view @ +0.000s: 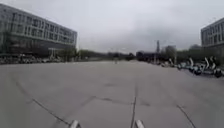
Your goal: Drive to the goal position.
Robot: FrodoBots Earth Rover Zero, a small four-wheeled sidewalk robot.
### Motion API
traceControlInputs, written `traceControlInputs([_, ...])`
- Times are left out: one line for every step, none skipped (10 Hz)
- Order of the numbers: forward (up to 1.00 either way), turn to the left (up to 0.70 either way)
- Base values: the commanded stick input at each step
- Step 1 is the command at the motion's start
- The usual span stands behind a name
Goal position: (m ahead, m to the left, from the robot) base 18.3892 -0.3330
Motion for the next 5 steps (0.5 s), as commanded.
traceControlInputs([1.0, 0.01])
traceControlInputs([1.0, 0.01])
traceControlInputs([1.0, 0.01])
traceControlInputs([1.0, 0.01])
traceControlInputs([1.0, 0.01])
